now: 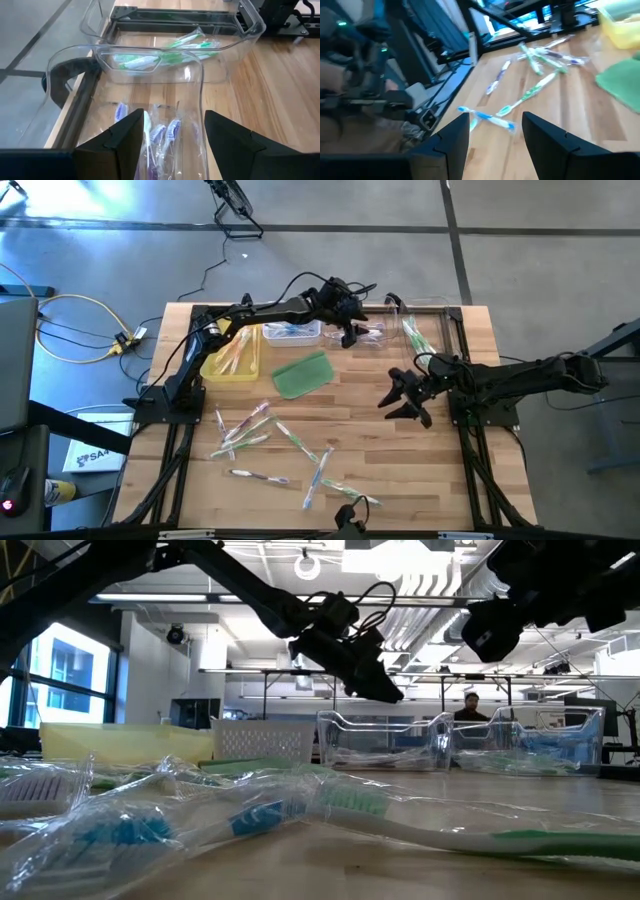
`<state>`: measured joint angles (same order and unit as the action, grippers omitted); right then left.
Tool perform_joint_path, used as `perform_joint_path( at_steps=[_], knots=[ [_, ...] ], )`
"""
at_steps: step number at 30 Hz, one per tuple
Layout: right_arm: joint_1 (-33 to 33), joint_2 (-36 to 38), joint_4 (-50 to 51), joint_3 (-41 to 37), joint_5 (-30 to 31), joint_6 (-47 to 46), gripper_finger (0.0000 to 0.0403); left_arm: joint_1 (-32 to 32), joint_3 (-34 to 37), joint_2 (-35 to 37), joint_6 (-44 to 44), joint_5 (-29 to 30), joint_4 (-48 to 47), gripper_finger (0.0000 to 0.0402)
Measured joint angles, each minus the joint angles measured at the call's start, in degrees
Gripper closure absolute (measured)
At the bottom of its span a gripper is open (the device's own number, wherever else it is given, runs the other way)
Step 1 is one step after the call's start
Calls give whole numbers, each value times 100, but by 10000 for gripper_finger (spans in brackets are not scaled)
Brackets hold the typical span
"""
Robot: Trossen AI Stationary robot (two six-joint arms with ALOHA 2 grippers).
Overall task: Pick & Place Toothbrushes
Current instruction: Put the violet toothbrush into the left transparent bin
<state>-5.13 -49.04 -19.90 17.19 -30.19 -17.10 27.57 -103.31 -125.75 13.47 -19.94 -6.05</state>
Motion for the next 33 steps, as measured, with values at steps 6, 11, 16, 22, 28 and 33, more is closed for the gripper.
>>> perform_joint_path(
  at_steps=[6, 11, 16, 22, 28, 33],
  knots=[
    [-2, 0, 4, -1, 370, -68, 227, 2, 0, 0, 60, 3, -144, 194],
    [-2, 0, 2, 0, 373, -92, 227, -100, 0, 0, 560, 6, -9, 194],
    [-1, 0, -5, 0, 780, -319, 227, -399, 0, 47, 1182, -83, -16, 194],
    [0, 0, -4, 0, 910, -396, 227, -721, -7, 63, 1379, -93, 109, 194],
    [0, -2, -6, 0, 793, -417, 227, -914, 4, 127, 1464, -95, 279, 194],
    [0, -2, -51, -1, 762, -371, 227, -1019, -6, 486, 1666, -95, 289, 194]
  ],
)
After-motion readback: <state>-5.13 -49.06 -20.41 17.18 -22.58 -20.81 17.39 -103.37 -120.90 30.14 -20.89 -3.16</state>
